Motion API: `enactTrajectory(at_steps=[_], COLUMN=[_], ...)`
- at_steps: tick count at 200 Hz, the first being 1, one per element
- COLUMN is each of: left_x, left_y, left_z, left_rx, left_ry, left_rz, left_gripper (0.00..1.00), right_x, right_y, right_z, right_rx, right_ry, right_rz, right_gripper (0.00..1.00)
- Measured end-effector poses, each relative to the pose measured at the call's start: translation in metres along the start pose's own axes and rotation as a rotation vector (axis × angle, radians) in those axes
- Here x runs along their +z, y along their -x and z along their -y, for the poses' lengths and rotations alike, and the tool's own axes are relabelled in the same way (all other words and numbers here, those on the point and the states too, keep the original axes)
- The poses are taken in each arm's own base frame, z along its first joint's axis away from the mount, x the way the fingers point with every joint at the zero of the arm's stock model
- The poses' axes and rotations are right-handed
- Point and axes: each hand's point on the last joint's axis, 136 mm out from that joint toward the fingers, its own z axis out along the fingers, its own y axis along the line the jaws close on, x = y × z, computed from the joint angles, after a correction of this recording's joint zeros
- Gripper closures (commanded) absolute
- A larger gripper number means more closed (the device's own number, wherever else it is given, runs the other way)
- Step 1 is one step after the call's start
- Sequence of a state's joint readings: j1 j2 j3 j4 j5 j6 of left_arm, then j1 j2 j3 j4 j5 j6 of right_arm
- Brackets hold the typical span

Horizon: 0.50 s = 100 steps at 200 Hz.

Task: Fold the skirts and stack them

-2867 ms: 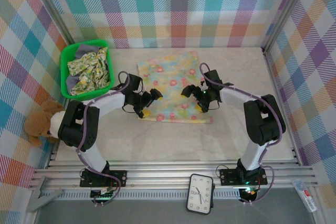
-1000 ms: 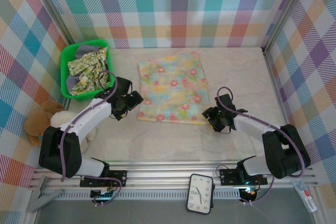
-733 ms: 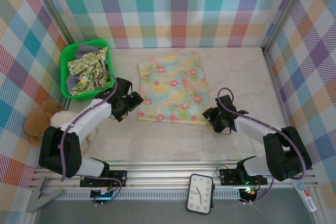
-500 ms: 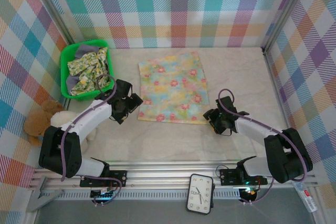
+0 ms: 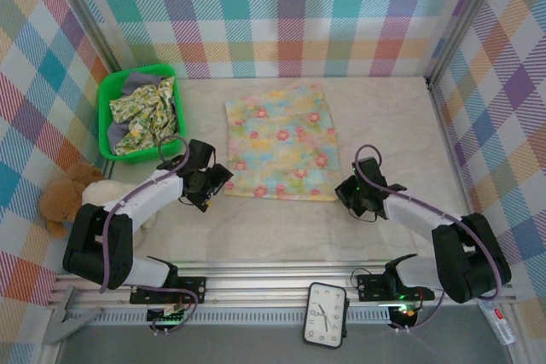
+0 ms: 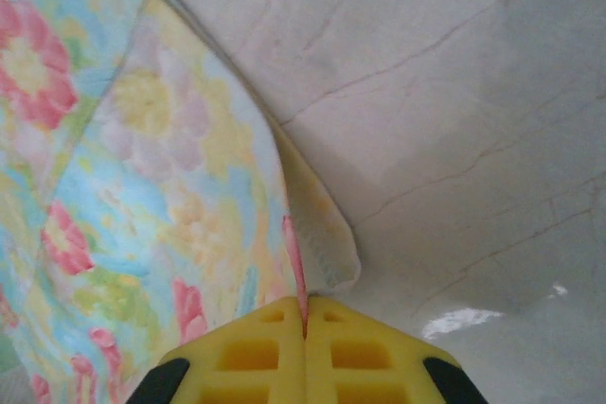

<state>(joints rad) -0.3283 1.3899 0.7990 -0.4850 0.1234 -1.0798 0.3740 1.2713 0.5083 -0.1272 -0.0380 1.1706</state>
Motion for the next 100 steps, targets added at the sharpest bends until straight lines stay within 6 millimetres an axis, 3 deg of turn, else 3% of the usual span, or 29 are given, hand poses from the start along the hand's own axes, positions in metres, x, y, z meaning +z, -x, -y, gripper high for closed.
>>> enactTrajectory(at_steps=[62,100], left_x=[0.009,0.021], left_y=[-0.006,-0.008], left_z=[0.007,0.008], left_rx=[-0.036,-0.048], left_ry=[-0.046,-0.045], left_rz=[-0.036,-0.058], left_gripper=[0.35,0.50], right_x=[-0.002,-0.002], right_y=[0.000,0.000], right_z=[0.000,-0.003], right_rx=[-0.003,-0.005], right_ry=[0.023,0.034], right_rz=[0.009,0.009], right_gripper=[1.00,1.00])
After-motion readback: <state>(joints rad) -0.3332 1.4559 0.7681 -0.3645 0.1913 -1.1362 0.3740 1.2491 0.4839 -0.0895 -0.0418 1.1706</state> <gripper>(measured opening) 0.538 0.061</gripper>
